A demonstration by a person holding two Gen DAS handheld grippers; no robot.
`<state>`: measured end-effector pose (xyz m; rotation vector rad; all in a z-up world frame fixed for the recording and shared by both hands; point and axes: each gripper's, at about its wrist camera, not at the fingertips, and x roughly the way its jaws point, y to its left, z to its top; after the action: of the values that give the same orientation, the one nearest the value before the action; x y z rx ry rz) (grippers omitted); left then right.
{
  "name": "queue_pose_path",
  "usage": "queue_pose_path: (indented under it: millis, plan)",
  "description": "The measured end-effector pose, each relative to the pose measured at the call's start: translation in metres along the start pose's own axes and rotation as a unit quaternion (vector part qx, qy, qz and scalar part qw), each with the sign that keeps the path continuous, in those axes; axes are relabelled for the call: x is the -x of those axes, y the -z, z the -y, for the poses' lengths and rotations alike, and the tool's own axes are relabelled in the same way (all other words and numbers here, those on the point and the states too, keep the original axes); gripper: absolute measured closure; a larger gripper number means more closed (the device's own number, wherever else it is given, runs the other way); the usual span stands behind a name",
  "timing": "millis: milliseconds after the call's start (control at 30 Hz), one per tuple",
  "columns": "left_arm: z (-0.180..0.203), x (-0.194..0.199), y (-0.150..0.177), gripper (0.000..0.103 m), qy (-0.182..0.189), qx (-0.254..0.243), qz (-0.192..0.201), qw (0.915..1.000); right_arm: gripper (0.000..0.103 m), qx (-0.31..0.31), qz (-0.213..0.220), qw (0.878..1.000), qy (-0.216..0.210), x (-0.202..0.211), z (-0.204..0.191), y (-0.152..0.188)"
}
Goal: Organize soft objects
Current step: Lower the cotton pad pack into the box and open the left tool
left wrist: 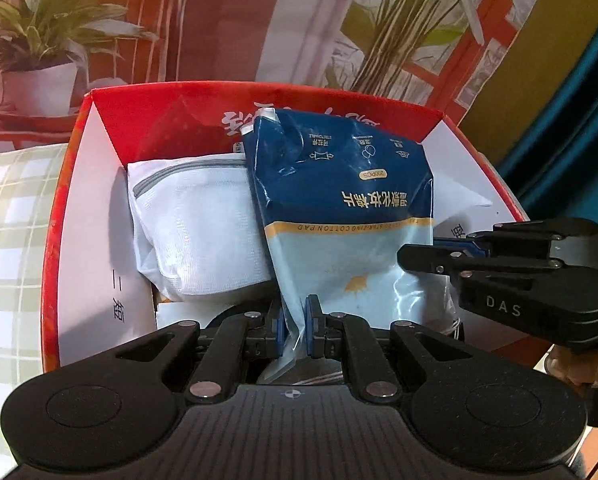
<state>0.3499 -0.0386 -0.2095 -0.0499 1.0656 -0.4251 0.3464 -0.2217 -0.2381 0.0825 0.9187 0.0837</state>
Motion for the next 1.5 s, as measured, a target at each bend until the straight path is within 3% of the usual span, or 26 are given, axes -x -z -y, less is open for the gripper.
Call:
queue_pose_path:
  millis: [133, 433, 467, 567, 633, 733, 800, 900, 1000, 1167, 1333, 1500]
  plan:
    - [0.004, 0.001, 0.005, 0.092, -0.006, -0.016, -0.001, 0.9999, 0.095, 0.0, -0.009, 1.0, 0.0, -0.001, 0.0, -0.002]
    - [0.004, -0.001, -0.002, 0.09, -0.009, 0.011, -0.008, 0.9999, 0.095, 0.014, -0.02, 1.0, 0.006, 0.002, -0.002, -0.004]
    - [0.005, 0.002, -0.001, 0.083, -0.01, 0.011, -0.01, 0.9998, 0.095, 0.021, -0.022, 0.999, 0.009, 0.003, -0.005, -0.004]
    - [0.006, 0.015, 0.001, 0.031, -0.001, 0.02, 0.0, 0.9998, 0.094, 0.034, -0.026, 0.999, 0.006, 0.008, -0.01, -0.002]
    - [0.013, 0.024, 0.001, 0.026, -0.009, 0.017, 0.015, 0.9997, 0.091, 0.029, -0.018, 0.999, 0.016, 0.011, -0.01, 0.001]
    - [0.024, 0.037, 0.001, 0.014, -0.029, -0.002, 0.032, 0.9991, 0.076, 0.028, 0.004, 0.999, 0.035, 0.019, -0.011, 0.005]
    - [0.03, 0.047, 0.003, 0.003, -0.052, -0.011, 0.049, 0.9974, 0.053, 0.035, 0.019, 0.998, 0.048, 0.028, -0.013, 0.007]
    - [0.029, 0.058, 0.006, 0.0, -0.082, 0.001, 0.063, 0.9947, 0.02, 0.042, 0.047, 0.996, 0.059, 0.044, -0.018, 0.011]
    - [0.025, 0.064, 0.009, 0.0, -0.095, 0.013, 0.052, 0.994, 0.001, 0.047, 0.075, 0.994, 0.061, 0.062, -0.024, 0.019]
    - [0.025, 0.09, 0.025, 0.0, -0.131, 0.008, 0.073, 0.9887, 0.0, 0.018, 0.106, 0.993, 0.058, 0.089, -0.024, 0.032]
    - [0.031, 0.124, 0.046, 0.0, -0.134, 0.012, 0.109, 0.9849, 0.0, -0.005, 0.14, 0.988, 0.062, 0.117, -0.027, 0.052]
    - [0.041, 0.138, 0.076, 0.0, -0.142, -0.018, 0.135, 0.9804, 0.0, -0.026, 0.182, 0.982, 0.051, 0.148, -0.038, 0.086]
